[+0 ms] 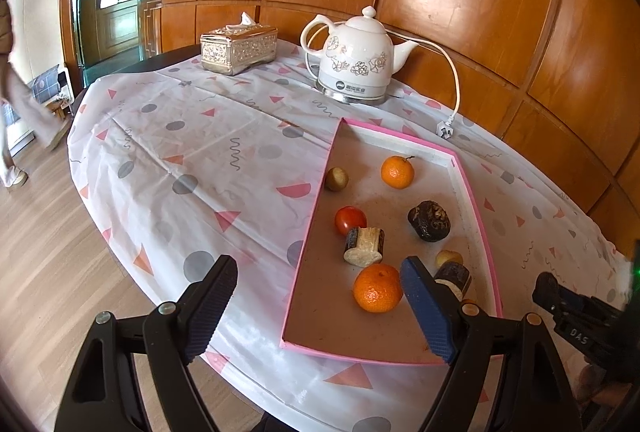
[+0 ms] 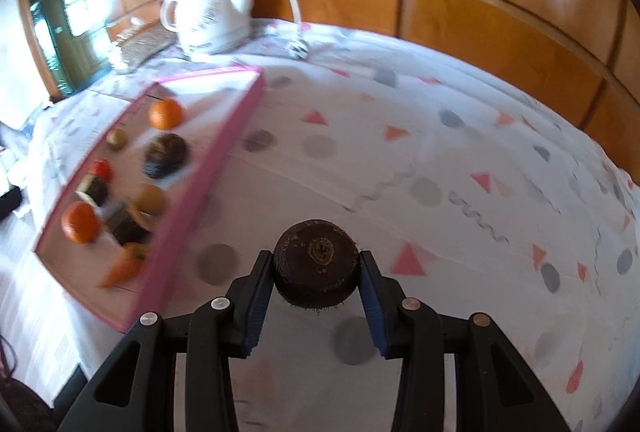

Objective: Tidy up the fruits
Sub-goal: 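Lift the dark round fruit and carry it over the pink tray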

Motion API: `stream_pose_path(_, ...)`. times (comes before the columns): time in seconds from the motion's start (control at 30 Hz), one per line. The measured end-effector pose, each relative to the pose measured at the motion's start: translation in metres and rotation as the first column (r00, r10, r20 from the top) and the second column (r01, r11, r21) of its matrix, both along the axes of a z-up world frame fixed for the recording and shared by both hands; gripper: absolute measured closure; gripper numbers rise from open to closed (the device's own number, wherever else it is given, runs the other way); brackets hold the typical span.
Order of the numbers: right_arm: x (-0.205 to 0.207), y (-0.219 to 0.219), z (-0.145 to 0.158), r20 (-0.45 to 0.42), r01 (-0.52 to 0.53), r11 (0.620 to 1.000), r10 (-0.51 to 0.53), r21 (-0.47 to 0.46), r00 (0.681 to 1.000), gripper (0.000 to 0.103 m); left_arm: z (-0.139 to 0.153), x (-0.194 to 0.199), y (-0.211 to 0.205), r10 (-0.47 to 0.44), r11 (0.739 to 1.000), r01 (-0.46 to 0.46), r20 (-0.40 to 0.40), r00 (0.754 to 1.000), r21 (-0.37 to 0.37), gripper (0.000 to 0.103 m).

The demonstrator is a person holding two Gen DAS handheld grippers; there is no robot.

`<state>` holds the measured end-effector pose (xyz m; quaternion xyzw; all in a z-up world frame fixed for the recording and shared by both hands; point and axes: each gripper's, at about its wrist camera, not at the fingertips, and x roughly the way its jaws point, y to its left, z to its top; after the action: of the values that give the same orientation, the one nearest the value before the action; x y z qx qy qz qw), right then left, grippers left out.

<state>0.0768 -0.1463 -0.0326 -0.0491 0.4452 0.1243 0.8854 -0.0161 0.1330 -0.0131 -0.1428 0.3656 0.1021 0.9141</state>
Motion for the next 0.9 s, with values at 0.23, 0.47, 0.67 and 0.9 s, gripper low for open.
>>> stream_pose_path(0.23,-0.002,0.045,0.021,0.013,-0.149,0.987,0.149,0.062,0.989,0.061,-0.001,0.0,0.004,0.013,1.0,-0.013,-0.001,1.0,-0.014,0.019)
stream_pose_path(0.47,0.006,0.088,0.032,0.016,-0.262,0.962,0.262,0.08,0.965,0.061,-0.002,-0.002,0.012,0.043,0.999,-0.043,0.006,0.999,-0.029,0.019)
stream_pose_path(0.67,0.015,0.117,0.033,0.018,-0.31,0.948,0.31,0.067,0.951,0.061,-0.006,-0.001,0.022,0.076,0.996,-0.076,0.0,0.997,-0.05,0.019)
stream_pose_path(0.9,0.028,0.147,0.017,-0.023,-0.36,0.932,0.361,0.048,0.932,0.06,-0.011,0.001,0.026,0.08,0.995,-0.081,-0.015,0.997,-0.055,0.019)
